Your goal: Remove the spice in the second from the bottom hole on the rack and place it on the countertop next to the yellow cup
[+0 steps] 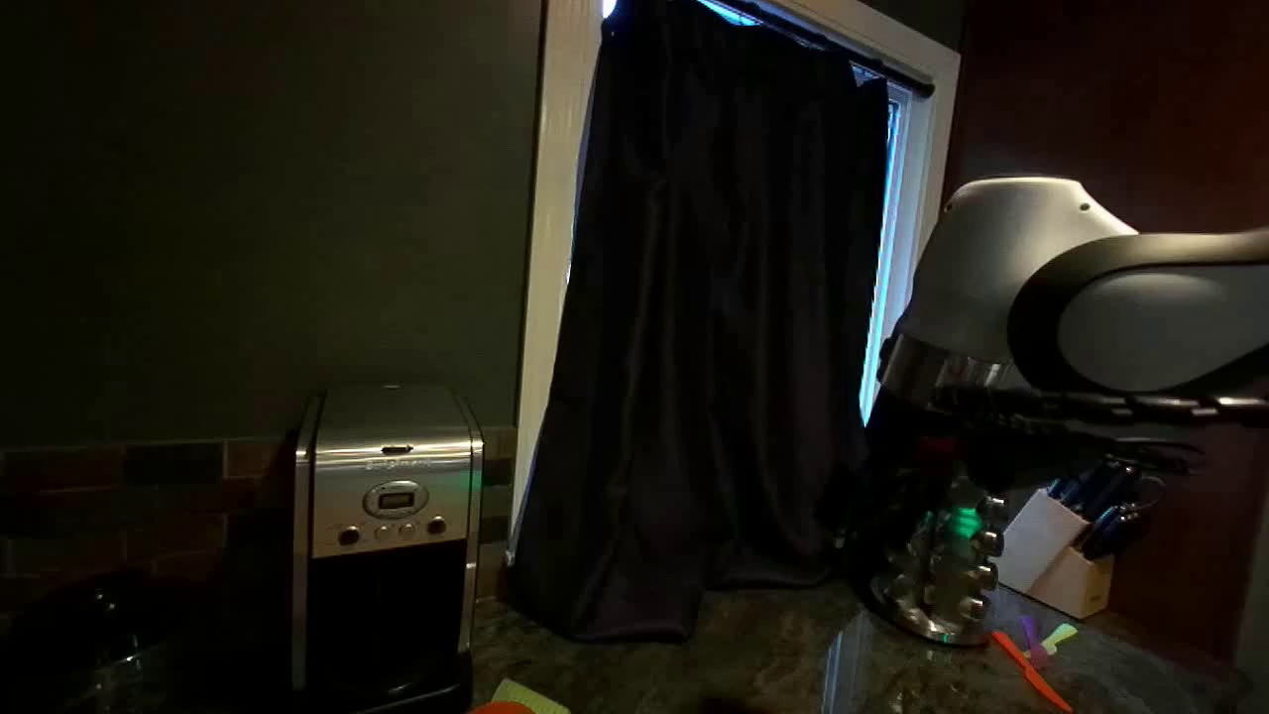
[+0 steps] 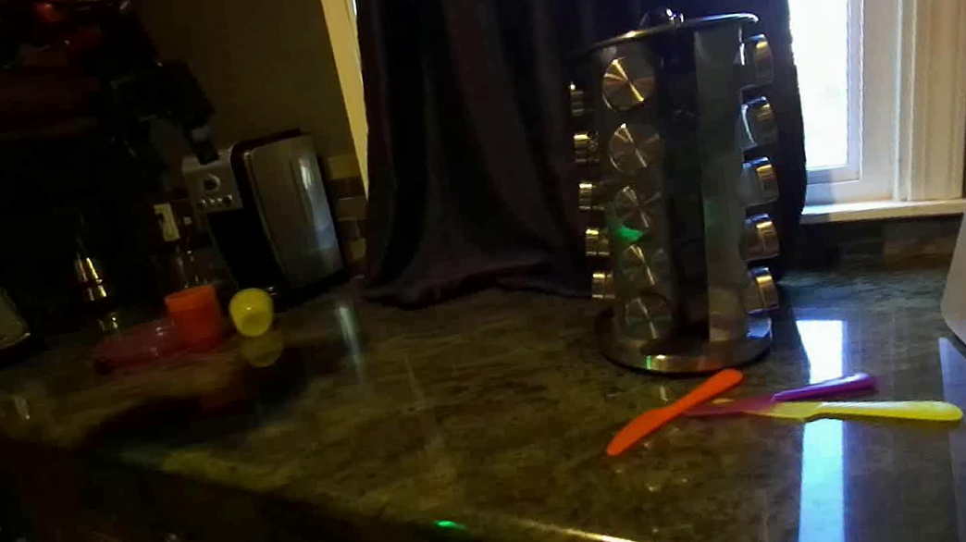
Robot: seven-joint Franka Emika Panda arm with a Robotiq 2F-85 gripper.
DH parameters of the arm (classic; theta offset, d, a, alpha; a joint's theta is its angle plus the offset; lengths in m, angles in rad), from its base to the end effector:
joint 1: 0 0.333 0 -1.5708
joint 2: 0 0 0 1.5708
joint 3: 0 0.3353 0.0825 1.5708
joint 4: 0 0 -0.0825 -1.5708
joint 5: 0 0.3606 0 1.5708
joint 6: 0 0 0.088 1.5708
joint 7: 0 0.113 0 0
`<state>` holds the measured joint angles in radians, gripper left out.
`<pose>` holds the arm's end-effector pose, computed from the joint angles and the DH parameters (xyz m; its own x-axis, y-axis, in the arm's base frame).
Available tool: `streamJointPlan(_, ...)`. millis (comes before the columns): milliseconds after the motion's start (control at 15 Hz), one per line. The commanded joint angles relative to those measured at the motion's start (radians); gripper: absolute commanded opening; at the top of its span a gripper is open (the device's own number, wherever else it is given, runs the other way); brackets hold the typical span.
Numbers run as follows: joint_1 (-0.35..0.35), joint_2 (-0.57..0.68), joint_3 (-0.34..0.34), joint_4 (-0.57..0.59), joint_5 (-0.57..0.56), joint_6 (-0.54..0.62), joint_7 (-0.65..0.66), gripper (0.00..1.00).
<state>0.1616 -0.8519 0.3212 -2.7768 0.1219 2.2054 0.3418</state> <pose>0.2541 0.1424 0.4716 0.9585 0.0112 0.2850 0.0020 -0.9995 0.0325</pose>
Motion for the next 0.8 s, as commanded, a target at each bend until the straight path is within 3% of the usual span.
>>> streamJointPlan(0, 0.006, 0.003, -0.006, -0.017, -0.007, -0.004, 0.004, 1.0)
streamJointPlan(667, 0.006, 0.016, -0.007, -0.034, -0.008, -0.004, 0.005, 1.0)
streamJointPlan(733, -0.019, 0.03, 0.01, -0.014, -0.011, -0.023, 0.054, 1.0)
